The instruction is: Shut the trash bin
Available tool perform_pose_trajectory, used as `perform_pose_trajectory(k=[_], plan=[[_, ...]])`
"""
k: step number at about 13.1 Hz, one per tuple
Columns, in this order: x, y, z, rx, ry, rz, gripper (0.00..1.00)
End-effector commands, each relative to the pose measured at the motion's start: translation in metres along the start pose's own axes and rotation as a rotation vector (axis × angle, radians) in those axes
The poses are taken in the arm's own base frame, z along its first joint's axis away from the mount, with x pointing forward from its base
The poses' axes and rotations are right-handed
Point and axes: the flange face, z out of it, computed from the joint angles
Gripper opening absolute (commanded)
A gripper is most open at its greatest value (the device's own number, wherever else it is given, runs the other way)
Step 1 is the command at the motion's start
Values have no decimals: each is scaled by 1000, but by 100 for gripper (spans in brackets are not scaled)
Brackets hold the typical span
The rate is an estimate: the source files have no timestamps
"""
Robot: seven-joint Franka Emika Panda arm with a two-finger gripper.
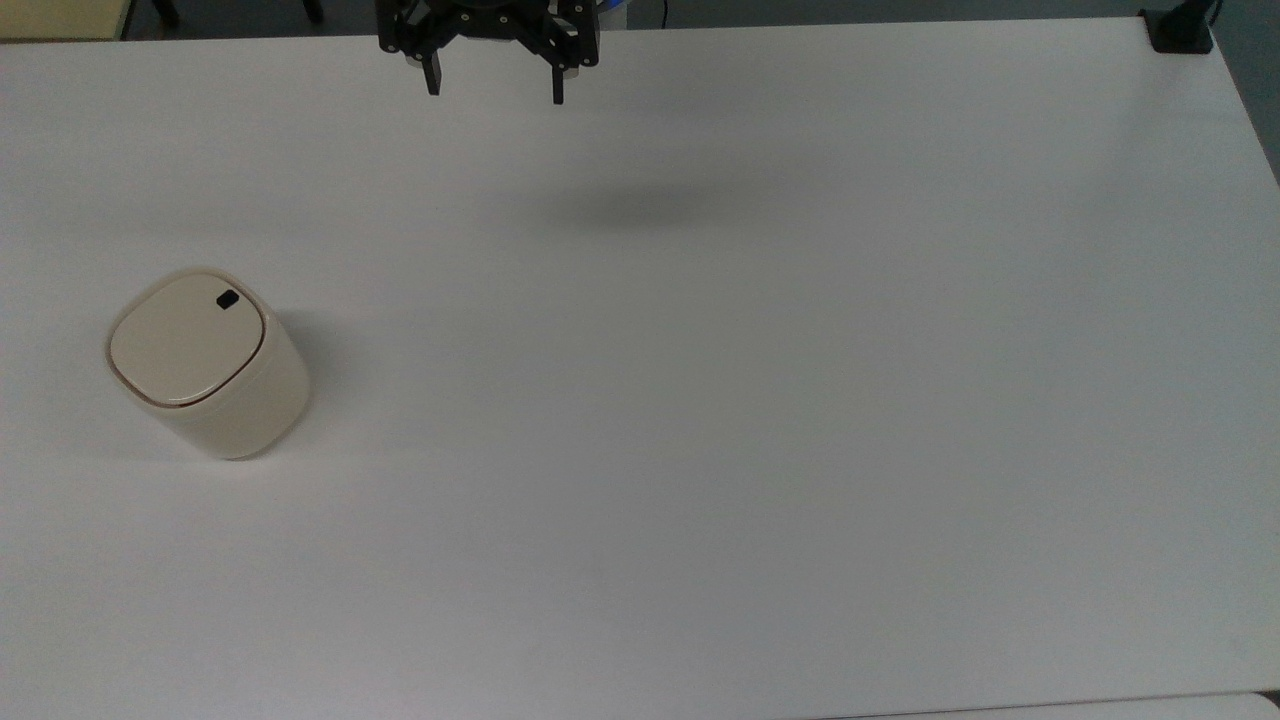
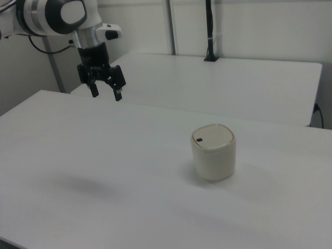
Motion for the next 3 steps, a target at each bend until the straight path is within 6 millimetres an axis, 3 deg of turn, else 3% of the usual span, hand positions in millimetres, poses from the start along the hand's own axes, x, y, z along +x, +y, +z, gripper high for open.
perform_pose_trajectory(k=[1, 3], plan=[[-11, 4, -3, 18, -9, -15, 100], [-10, 6, -5, 16, -6, -5, 100]])
